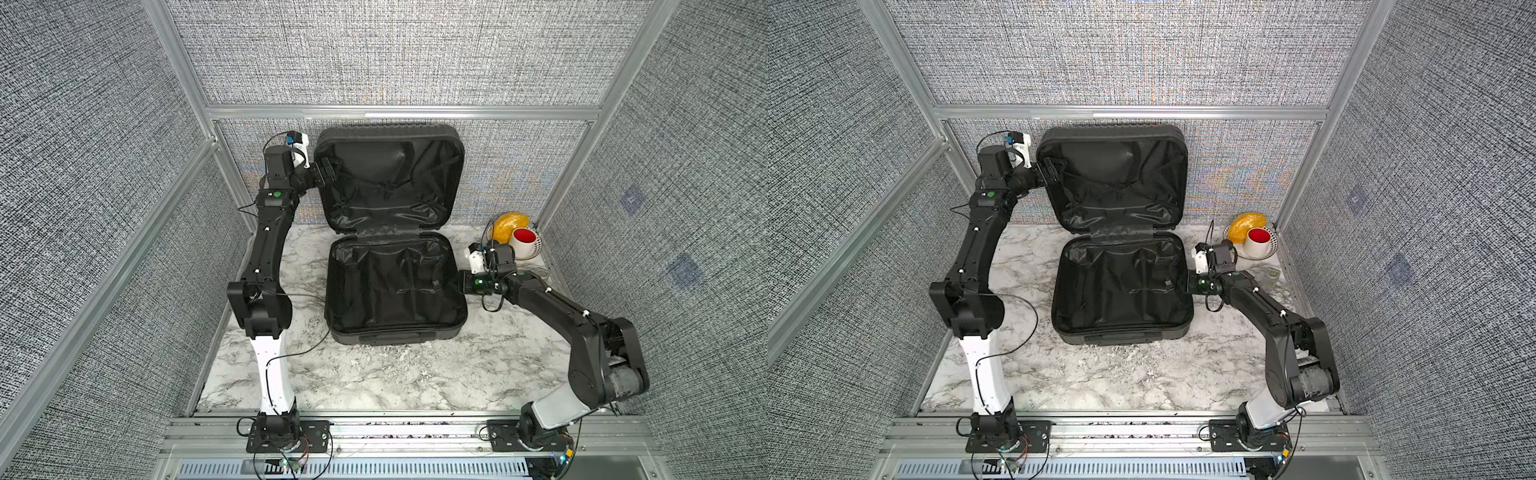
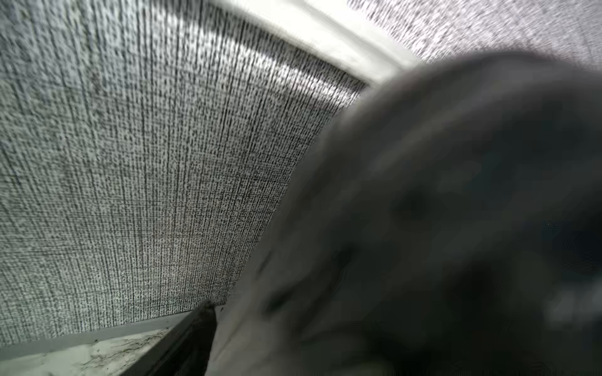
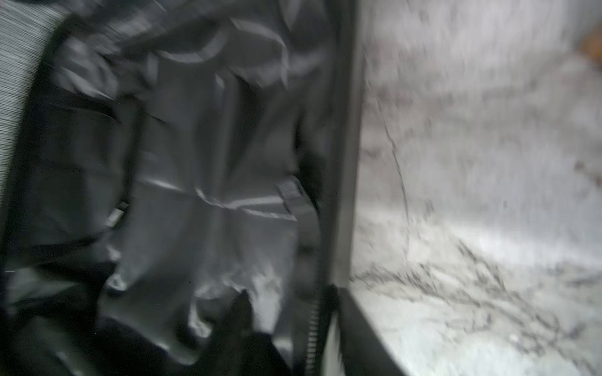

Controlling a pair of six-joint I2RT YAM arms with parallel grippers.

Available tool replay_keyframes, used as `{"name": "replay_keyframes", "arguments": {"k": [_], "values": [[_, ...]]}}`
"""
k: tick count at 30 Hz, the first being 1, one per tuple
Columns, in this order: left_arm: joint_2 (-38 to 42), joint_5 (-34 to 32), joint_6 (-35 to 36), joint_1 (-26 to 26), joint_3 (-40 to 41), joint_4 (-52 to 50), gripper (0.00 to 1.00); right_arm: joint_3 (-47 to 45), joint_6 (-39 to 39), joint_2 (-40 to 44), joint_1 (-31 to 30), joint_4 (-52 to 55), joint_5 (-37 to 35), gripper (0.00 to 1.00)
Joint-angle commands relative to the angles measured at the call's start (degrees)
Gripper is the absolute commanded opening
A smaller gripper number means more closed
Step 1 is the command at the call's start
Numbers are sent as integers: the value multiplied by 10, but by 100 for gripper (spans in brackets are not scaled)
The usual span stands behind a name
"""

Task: Open the suitcase zippers
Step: Open the suitcase at the center of the board, then reset both arms

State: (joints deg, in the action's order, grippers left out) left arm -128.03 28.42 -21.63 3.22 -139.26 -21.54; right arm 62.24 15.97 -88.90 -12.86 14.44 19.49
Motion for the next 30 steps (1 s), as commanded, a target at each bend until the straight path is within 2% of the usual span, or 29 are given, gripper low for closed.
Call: {"name": "replay_keyframes", "arguments": {"k": [1, 5, 10, 12, 14, 17, 21, 23, 26, 30], "values": [[-11, 41, 3, 1, -6, -81, 98, 17, 8, 16, 2, -29, 24, 73], [77, 61, 12, 3, 161, 35, 99, 28, 21, 34, 2, -54, 21, 74], [171, 72, 43, 3, 280, 78, 99, -1, 34, 70, 4, -108, -18, 76], [233, 53, 46, 4, 356, 108, 99, -27, 47, 98, 10, -139, -56, 85], [307, 9, 46, 3, 444, 142, 99, -67, 66, 133, 18, -175, -114, 92], [433, -117, 49, 4, 591, 167, 99, -150, 66, 181, 34, -249, -200, 98], [588, -301, 33, 9, 814, 234, 99, -274, 2, 229, 43, -346, -335, 98], [638, -344, 71, 10, 908, 272, 99, -340, -38, 241, 47, -424, -391, 97], [667, -396, 101, 10, 1006, 278, 99, -417, -115, 236, 51, -545, -400, 98], [634, -412, 135, 12, 1095, 314, 99, -462, -138, 184, 51, -636, -356, 98]]}}
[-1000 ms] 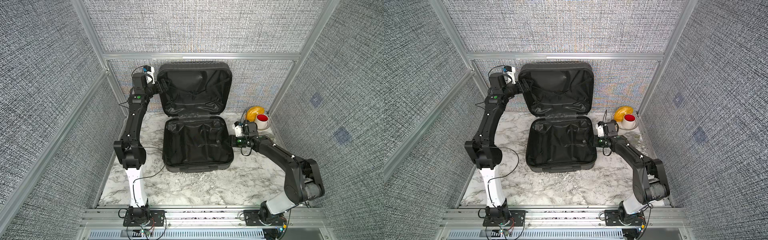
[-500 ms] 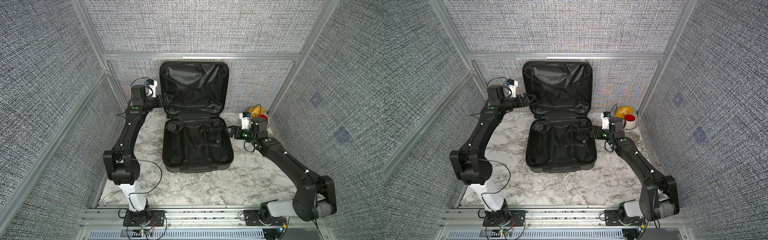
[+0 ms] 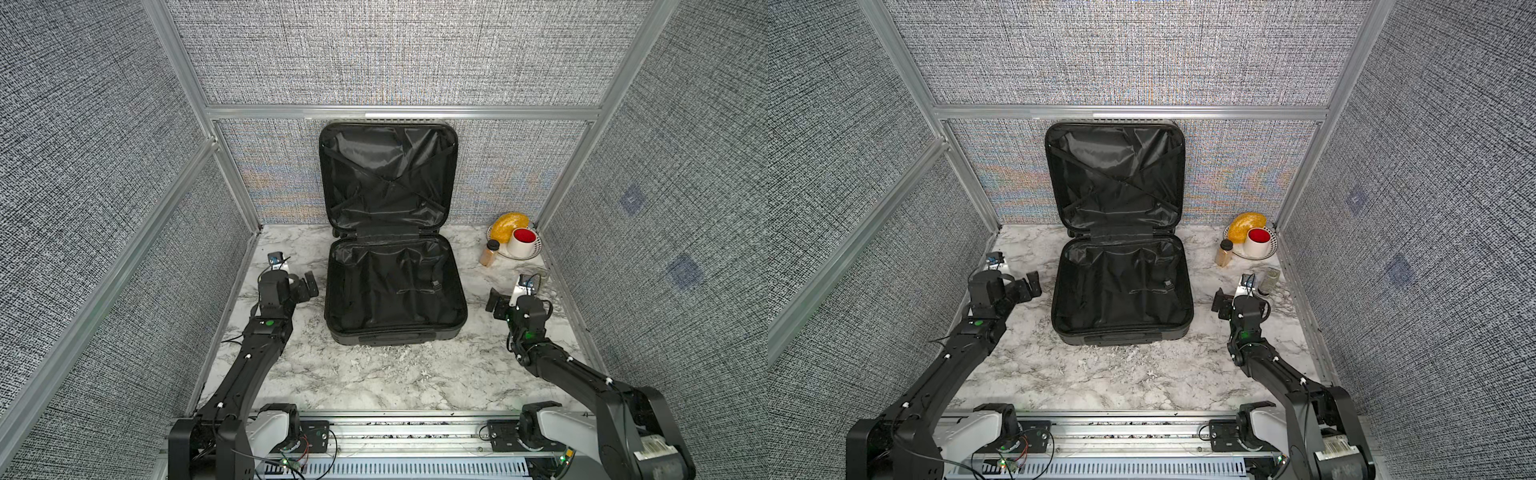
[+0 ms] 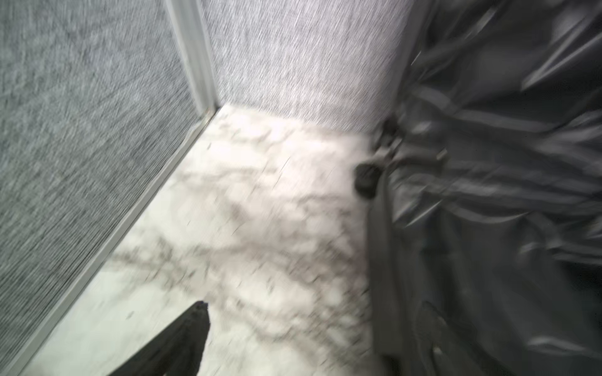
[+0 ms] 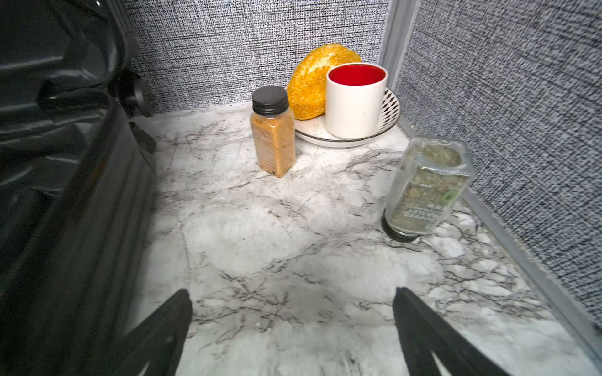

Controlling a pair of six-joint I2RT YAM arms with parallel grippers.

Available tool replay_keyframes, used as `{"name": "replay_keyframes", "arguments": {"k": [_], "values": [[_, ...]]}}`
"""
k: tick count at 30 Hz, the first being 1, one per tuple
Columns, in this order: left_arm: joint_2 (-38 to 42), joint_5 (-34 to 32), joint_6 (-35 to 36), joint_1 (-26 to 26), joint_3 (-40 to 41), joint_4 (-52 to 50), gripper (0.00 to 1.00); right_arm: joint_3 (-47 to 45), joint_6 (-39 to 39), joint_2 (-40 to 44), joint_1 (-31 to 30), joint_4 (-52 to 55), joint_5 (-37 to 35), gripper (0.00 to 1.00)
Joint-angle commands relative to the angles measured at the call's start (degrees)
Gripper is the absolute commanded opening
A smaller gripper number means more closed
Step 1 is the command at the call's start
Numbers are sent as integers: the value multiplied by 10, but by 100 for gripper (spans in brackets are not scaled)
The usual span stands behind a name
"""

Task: Open the suitcase zippers
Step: Reset both arms

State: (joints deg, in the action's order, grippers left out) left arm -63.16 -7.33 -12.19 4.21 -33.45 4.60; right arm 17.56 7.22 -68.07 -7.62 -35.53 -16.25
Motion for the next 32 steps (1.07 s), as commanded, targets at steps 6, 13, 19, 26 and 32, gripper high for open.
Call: {"name": "replay_keyframes", "arguments": {"k": [6, 13, 19, 26, 32], "values": [[-81, -59, 101, 7, 114, 261, 99, -28, -106, -117, 3, -263, 42, 98], [-243, -14, 110, 3, 112, 448, 100, -73, -71, -193, 66, -418, 111, 98], [-219, -4, 123, 3, 87, 363, 100, -49, -80, -193, 68, -368, 141, 98], [-223, 3, 126, 2, 77, 348, 100, -55, -84, -197, 67, -385, 147, 98], [-218, 26, 138, 3, 81, 352, 100, -54, -84, -196, 67, -383, 148, 98]]}}
